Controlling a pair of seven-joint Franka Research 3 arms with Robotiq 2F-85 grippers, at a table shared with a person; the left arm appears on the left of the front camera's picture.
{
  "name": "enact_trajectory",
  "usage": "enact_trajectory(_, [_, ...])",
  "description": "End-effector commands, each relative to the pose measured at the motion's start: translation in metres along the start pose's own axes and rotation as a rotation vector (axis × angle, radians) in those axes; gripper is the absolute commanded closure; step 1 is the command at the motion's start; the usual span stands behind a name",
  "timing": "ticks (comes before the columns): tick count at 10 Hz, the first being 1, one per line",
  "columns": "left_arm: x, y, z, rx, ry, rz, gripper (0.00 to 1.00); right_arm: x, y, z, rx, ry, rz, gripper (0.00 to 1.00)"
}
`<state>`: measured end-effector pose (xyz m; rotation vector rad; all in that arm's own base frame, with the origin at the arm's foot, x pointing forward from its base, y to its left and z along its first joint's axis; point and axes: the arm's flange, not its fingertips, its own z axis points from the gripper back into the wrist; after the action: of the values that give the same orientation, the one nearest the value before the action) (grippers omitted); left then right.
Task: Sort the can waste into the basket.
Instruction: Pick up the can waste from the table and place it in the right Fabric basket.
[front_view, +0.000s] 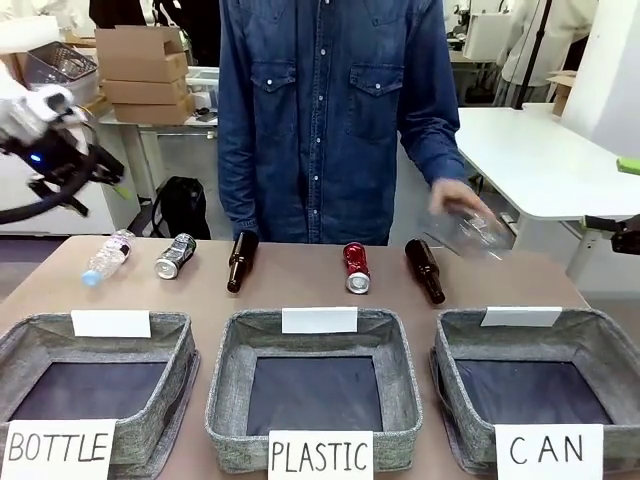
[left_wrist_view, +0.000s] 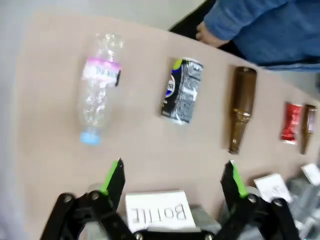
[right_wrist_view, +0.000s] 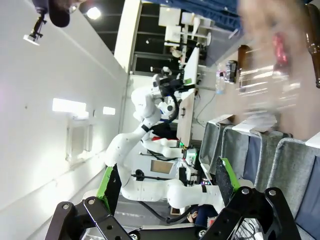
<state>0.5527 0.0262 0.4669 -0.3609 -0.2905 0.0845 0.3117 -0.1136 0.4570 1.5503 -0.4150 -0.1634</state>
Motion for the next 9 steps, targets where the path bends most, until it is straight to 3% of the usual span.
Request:
enact_trajectory(1, [0.013, -0.010, 0.002, -0.127, 0.056, 0.113, 0.00, 0.001, 0.000, 0.001, 0.000, 0.013, 0.028, 0.00])
enact_trajectory(2, [0.000, 0.000, 0.000, 0.000, 0.000, 0.000, 0.00, 0.001, 0.000, 0.001, 0.000, 0.013, 0.028, 0.00])
enact_trajectory(4, [0.005, -0.015, -0.021, -0.020, 0.024, 0.009, 0.00, 0.001, 0.000, 0.001, 0.000, 0.013, 0.028, 0.00])
enact_trajectory(5, [0.014, -0.016, -0.041, 0.088, -0.031, 0.051, 0.00, 0.001, 0.000, 0.001, 0.000, 0.013, 0.028, 0.00])
enact_trajectory(9, [0.064, -0.028, -0.120, 0.123, 0.080, -0.113, 0.00, 0.001, 0.000, 0.001, 0.000, 0.013, 0.028, 0.00])
